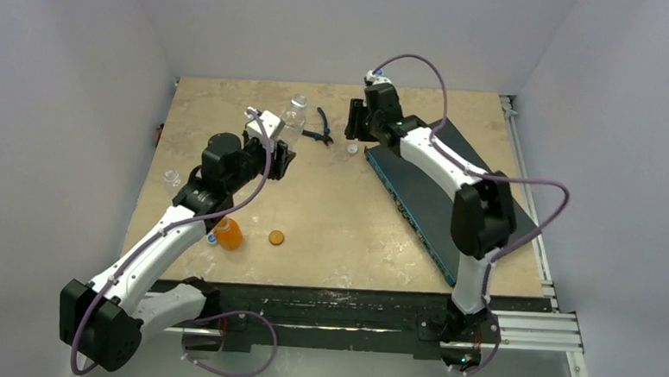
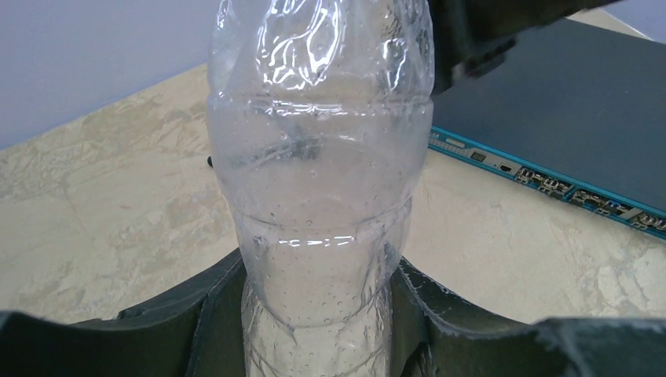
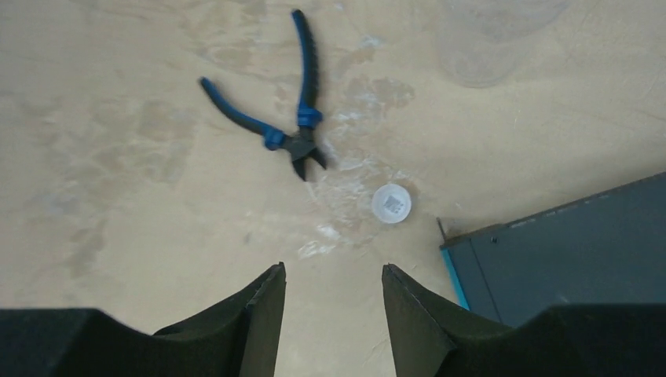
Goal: Screw on the bottle caps
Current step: Pick up the bottle cap from the center of the board.
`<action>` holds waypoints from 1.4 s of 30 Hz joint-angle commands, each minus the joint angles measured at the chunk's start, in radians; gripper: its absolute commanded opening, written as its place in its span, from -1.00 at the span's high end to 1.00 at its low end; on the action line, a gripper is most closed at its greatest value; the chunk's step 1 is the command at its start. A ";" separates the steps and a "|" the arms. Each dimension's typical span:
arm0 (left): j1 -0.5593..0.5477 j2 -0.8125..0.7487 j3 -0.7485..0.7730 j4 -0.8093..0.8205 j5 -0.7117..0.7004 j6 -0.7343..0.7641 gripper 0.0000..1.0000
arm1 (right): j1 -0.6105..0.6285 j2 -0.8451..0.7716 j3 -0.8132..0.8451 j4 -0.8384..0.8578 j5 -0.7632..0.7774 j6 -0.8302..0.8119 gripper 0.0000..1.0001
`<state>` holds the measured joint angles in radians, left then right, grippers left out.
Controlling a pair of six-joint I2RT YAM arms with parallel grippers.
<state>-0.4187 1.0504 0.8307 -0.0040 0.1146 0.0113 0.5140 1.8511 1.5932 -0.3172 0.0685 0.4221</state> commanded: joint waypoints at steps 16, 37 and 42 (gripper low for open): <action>0.004 -0.060 0.021 -0.031 0.040 -0.002 0.37 | 0.050 0.495 0.396 -0.125 0.252 -0.122 0.35; -0.001 0.051 -0.258 0.297 -0.096 -0.408 0.56 | 0.040 0.150 -0.023 0.139 -0.282 0.059 1.00; -0.092 0.175 -0.313 0.392 -0.176 -0.440 0.65 | 0.026 0.030 -0.186 0.306 -0.465 0.182 1.00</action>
<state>-0.4423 1.1488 0.5304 0.2321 0.0097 -0.3550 0.5552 1.9717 1.4864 -0.2028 -0.1921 0.4808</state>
